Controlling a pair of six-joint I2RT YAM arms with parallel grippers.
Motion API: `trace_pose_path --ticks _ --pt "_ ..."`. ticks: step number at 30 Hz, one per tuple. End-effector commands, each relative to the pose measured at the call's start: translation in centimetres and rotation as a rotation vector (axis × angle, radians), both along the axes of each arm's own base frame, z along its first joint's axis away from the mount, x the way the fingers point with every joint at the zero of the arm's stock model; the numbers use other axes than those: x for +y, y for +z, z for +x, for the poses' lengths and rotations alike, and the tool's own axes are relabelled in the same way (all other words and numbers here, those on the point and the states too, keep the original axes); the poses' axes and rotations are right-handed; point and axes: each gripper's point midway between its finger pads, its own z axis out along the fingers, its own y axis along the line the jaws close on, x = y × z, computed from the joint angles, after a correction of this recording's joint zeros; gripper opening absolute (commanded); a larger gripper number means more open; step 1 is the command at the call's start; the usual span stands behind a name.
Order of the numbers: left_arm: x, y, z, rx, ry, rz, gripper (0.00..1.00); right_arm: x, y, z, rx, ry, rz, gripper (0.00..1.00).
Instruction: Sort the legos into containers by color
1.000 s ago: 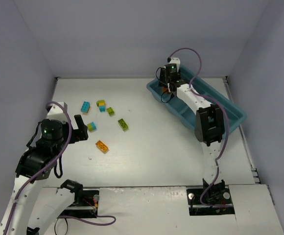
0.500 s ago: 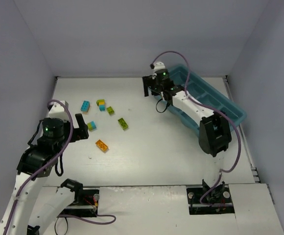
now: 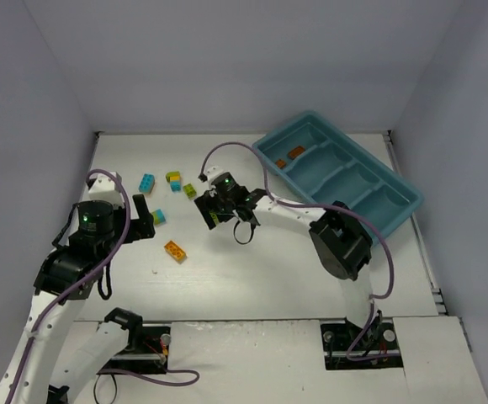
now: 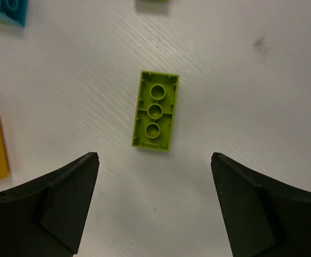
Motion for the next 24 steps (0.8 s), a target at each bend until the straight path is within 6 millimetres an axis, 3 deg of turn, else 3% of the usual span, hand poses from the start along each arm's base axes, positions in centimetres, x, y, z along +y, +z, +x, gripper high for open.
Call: trace_pose_path --ticks 1,7,10,13,14,15,17,19,22,23,24 --pt "-0.1 1.5 0.3 -0.047 0.011 -0.029 0.89 1.8 0.1 0.7 -0.037 -0.007 0.016 0.82" --pt "0.5 1.6 -0.7 -0.053 0.018 -0.021 0.89 3.1 -2.5 1.5 -0.028 -0.024 -0.017 0.75" --pt "0.6 1.6 -0.9 -0.054 0.021 -0.020 0.89 3.4 -2.5 2.1 -0.046 -0.037 -0.023 0.65" --pt "0.6 1.6 -0.9 -0.054 0.019 -0.021 0.89 2.9 -1.9 3.1 -0.091 -0.073 -0.047 0.40" --pt "0.6 1.6 -0.8 -0.055 0.020 -0.022 0.89 2.5 -1.7 3.3 -0.100 -0.087 -0.053 0.25" --pt "0.5 1.7 -0.7 -0.057 0.018 -0.023 0.89 2.2 -1.0 3.5 -0.115 -0.096 -0.051 0.19" --pt "0.4 1.6 -0.6 -0.054 0.014 -0.025 0.89 0.7 -0.5 4.2 -0.130 -0.147 -0.060 0.01" --pt "0.2 1.8 -0.4 -0.059 0.010 -0.029 0.89 -0.8 2.3 5.0 -0.176 -0.208 -0.031 0.00" --pt "-0.1 1.9 -0.1 -0.061 -0.001 -0.035 0.89 -5.0 6.7 6.3 -0.222 -0.328 0.043 0.00" --pt "-0.2 1.7 0.0 -0.055 -0.003 -0.035 0.89 -7.6 7.8 7.5 -0.237 -0.398 0.054 0.00" --pt "-0.4 1.7 0.1 -0.055 -0.011 -0.039 0.89 -9.7 9.6 7.4 -0.255 -0.447 0.081 0.00"
